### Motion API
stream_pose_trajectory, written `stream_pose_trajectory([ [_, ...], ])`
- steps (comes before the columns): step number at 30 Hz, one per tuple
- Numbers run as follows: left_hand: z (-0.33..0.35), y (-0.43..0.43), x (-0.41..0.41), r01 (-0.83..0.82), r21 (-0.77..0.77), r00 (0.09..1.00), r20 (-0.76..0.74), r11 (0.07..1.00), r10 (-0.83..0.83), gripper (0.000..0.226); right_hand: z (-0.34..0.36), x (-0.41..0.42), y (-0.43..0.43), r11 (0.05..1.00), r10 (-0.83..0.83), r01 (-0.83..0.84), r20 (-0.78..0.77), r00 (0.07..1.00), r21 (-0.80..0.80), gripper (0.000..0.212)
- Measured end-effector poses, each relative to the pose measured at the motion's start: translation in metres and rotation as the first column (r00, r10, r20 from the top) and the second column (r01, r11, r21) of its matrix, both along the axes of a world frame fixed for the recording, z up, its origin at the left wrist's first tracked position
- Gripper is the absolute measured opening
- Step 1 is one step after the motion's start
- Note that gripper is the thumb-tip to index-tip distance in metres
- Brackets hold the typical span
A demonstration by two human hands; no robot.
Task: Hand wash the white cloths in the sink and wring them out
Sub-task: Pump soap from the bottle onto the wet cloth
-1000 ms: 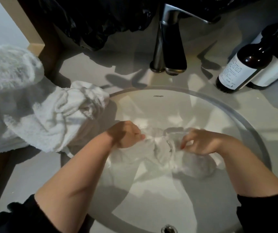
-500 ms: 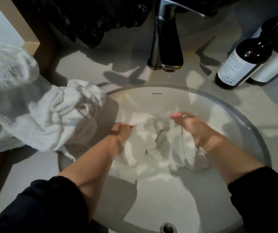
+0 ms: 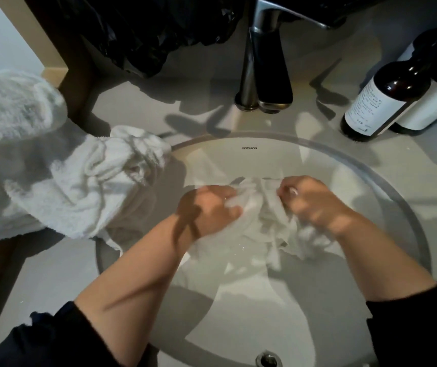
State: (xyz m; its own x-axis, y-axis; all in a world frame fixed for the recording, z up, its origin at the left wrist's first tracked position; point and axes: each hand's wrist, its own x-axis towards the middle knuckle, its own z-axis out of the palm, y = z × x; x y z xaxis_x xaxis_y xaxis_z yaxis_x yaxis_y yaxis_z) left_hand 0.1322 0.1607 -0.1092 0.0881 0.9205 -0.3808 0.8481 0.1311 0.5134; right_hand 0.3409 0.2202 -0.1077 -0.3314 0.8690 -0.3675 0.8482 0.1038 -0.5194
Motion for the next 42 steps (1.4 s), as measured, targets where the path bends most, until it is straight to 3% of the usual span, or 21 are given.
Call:
stream_pose_trajectory([
  [3,-0.014,-0.002,-0.002,0.222,0.168,0.961,-0.205,0.961,-0.186,0.052,0.010,0.013,0.004,0.953,0.191,-0.174,0.047,0.980,-0.246,0.023],
  [5,-0.018,0.004,-0.009,0.087,0.261,0.984,-0.172,0.961,-0.042,0.061,0.005,0.004,0.005,0.976,0.036,-0.057,-0.103,0.994,-0.209,0.031],
  [7,-0.026,0.006,-0.015,0.004,0.127,0.983,-0.184,0.992,0.019,0.070,-0.011,-0.009,0.002,0.997,-0.057,0.046,-0.176,0.983,-0.067,0.037],
  [9,-0.031,-0.003,-0.010,0.117,-0.138,0.945,-0.291,0.983,-0.153,0.089,-0.030,-0.022,-0.015,0.984,0.180,-0.180,0.088,0.980,-0.018,0.067],
  [10,-0.033,-0.007,-0.007,0.160,-0.226,0.922,-0.313,0.961,-0.227,0.096,-0.043,-0.027,-0.025,0.948,0.310,-0.317,0.282,0.908,-0.022,0.080],
  [12,-0.039,-0.008,-0.004,0.171,-0.252,0.921,-0.303,0.953,-0.245,0.096,-0.061,-0.029,-0.031,0.899,0.362,-0.436,0.477,0.801,0.050,0.079],
  [13,-0.042,-0.004,-0.006,0.126,-0.229,0.949,-0.255,0.965,-0.184,0.089,-0.064,-0.028,-0.026,0.914,0.316,-0.394,0.442,0.839,0.095,0.071],
  [15,-0.047,0.006,-0.014,-0.104,-0.235,0.995,-0.015,0.966,0.103,0.073,-0.058,-0.024,-0.008,0.994,0.109,-0.107,0.129,0.986,-0.023,0.054],
  [16,-0.048,0.009,-0.017,-0.246,-0.308,0.931,0.189,0.919,0.312,0.072,-0.052,-0.020,0.000,0.983,-0.067,0.055,-0.063,0.996,-0.176,0.047],
  [18,-0.050,0.009,-0.016,-0.347,-0.511,0.595,0.528,0.786,0.606,0.092,-0.030,-0.014,0.006,0.886,-0.404,0.265,-0.351,0.845,-0.381,0.036],
  [19,-0.049,0.009,-0.013,-0.327,-0.544,0.450,0.630,0.773,0.633,0.092,-0.019,-0.015,0.005,0.862,-0.484,0.328,-0.432,0.761,-0.388,0.033],
  [21,-0.040,0.007,0.002,-0.324,-0.491,0.333,0.741,0.809,0.583,0.069,-0.001,-0.026,-0.010,0.884,-0.465,0.399,-0.550,0.694,-0.243,0.024],
  [24,-0.034,-0.001,0.023,-0.423,-0.467,0.150,0.809,0.777,0.568,0.047,0.009,-0.060,-0.050,0.920,-0.109,0.296,-0.556,0.824,0.258,0.020],
  [26,-0.025,-0.005,0.024,-0.433,-0.443,0.207,0.799,0.785,0.564,0.042,0.002,-0.076,-0.063,0.804,0.097,0.113,-0.317,0.944,0.584,0.030],
  [28,-0.013,-0.005,0.020,-0.421,-0.443,0.328,0.739,0.791,0.588,0.029,-0.002,-0.082,-0.057,0.727,0.086,0.112,-0.252,0.964,0.677,0.035],
  [32,0.001,0.003,0.006,-0.443,-0.362,0.345,0.775,0.820,0.529,0.027,-0.007,-0.058,-0.028,0.811,-0.164,0.276,-0.253,0.954,0.516,0.038],
  [34,-0.003,0.003,-0.001,-0.431,-0.133,0.582,0.715,0.893,0.387,0.020,-0.007,-0.032,-0.012,0.889,-0.146,0.239,-0.253,0.956,0.392,0.040],
  [36,-0.012,0.005,-0.014,-0.236,0.093,0.931,0.309,0.967,0.197,0.040,0.003,-0.011,-0.005,0.989,-0.022,0.063,-0.286,0.958,0.134,0.027],
  [37,-0.011,0.005,-0.018,-0.129,0.097,0.991,0.047,0.987,0.125,0.038,0.008,-0.004,-0.004,0.997,0.082,-0.082,-0.260,0.962,0.011,0.013],
  [39,-0.009,0.003,-0.021,0.000,0.050,0.962,-0.272,0.999,0.013,0.025,0.013,0.002,-0.007,0.927,0.263,-0.315,-0.246,0.933,-0.203,0.010],
  [42,-0.018,-0.003,-0.010,0.041,0.094,0.935,-0.355,0.995,-0.005,0.029,0.002,0.005,0.002,0.974,0.056,-0.072,-0.082,0.995,-0.213,0.029],
])
